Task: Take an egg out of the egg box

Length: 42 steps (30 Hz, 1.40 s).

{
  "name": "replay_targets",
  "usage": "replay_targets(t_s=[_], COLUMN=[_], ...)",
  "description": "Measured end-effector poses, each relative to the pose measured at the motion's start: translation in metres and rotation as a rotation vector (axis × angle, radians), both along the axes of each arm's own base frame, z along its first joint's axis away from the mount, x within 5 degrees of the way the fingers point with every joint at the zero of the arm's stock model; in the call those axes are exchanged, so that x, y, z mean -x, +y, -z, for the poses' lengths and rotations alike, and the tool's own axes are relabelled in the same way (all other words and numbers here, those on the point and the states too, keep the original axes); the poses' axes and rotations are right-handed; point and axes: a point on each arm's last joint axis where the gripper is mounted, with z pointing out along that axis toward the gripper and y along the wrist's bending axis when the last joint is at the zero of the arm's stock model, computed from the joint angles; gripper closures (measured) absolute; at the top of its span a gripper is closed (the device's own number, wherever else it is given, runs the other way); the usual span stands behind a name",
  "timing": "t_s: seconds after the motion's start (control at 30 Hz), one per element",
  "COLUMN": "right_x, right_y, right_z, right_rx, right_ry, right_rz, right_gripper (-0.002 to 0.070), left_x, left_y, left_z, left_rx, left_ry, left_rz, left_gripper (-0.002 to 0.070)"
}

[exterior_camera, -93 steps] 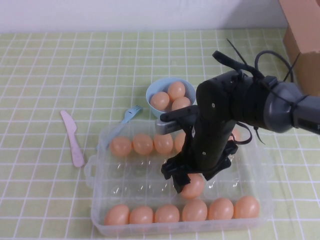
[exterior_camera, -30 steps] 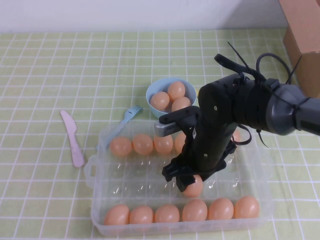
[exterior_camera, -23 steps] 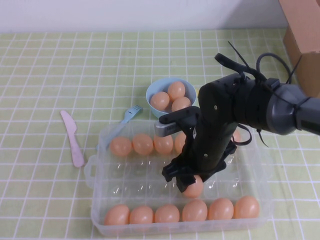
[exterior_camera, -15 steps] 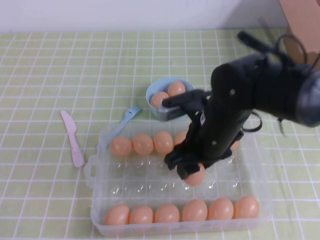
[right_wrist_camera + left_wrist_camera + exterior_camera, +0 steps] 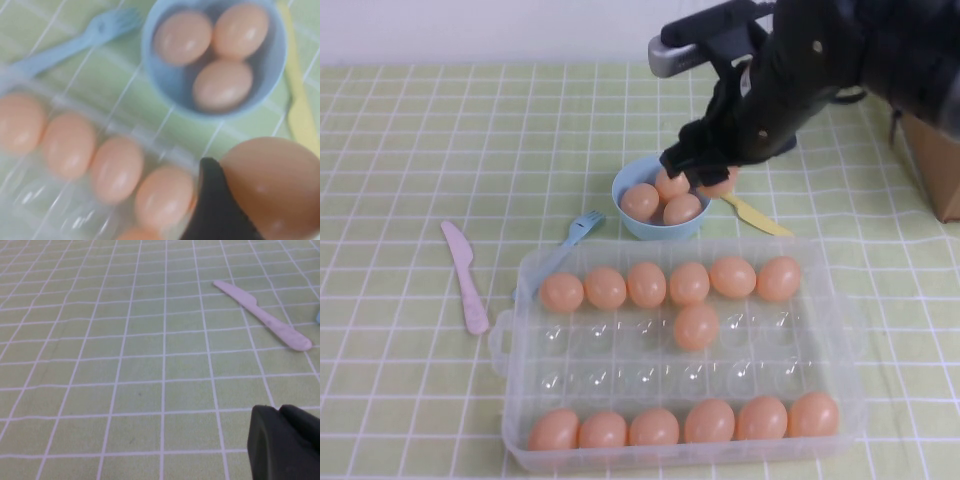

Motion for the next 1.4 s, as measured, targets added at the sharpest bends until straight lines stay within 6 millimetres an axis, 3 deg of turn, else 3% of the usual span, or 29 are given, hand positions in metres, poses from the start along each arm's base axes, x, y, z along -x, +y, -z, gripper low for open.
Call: replay_targets(t_s=[0.2, 0.33, 0.53, 0.63, 0.83, 0.97, 1.1, 1.17, 1.23, 1.33, 1.4], right_x=[-0.051, -0.071, -0.086, -0.088, -0.090, -0.086, -0.071, -0.058, -0.044, -0.022, -0.005], right_y=[0.016, 0.032, 0.046, 0.047, 0.044, 0.042, 0.035, 0.031, 0.029, 0.026, 0.022], right_z=[0.033, 0.060, 0.095, 0.100, 0.101, 0.084, 0.032, 0.003, -0.013, -0.021, -0.024], right_rx=[0.020, 0.003, -0.003, -0.007, -0.022, -0.042, -0.076, -0.083, -0.085, -0.109, -0.149], right_ry=[-0.005, 0.024, 0.067, 0.073, 0.081, 0.059, -0.022, -0.072, -0.098, -0.110, -0.141], right_rz=[-0.006, -0.032, -0.058, -0.056, -0.049, -0.050, -0.036, -0.040, -0.048, -0.047, -0.044], right_gripper=[0.0312, 0.0313, 0.0314, 0.0307, 0.0202, 0.0185, 0.0237, 0.0317, 0.0426, 0.0589, 0.0644], left_x=[0.000, 0.000, 0.000, 0.000, 0.000, 0.000, 0.000, 0.000, 0.000, 0.000, 0.000], left_y=[0.000, 0.000, 0.000, 0.000, 0.000, 0.000, 0.000, 0.000, 0.000, 0.000, 0.000], left_z=[0.000, 0.000, 0.000, 0.000, 0.000, 0.000, 0.000, 0.000, 0.000, 0.000, 0.000], left_rx=[0.000, 0.000, 0.000, 0.000, 0.000, 0.000, 0.000, 0.000, 0.000, 0.000, 0.000], left_ry=[0.000, 0.000, 0.000, 0.000, 0.000, 0.000, 0.000, 0.000, 0.000, 0.000, 0.000], left_rz=[0.000, 0.000, 0.000, 0.000, 0.000, 0.000, 0.000, 0.000, 0.000, 0.000, 0.000], left_gripper=[0.0680, 0.0679, 0.0680, 0.0680, 0.0680, 0.0680, 0.0680, 0.0680, 0.0680, 0.0680, 0.0680])
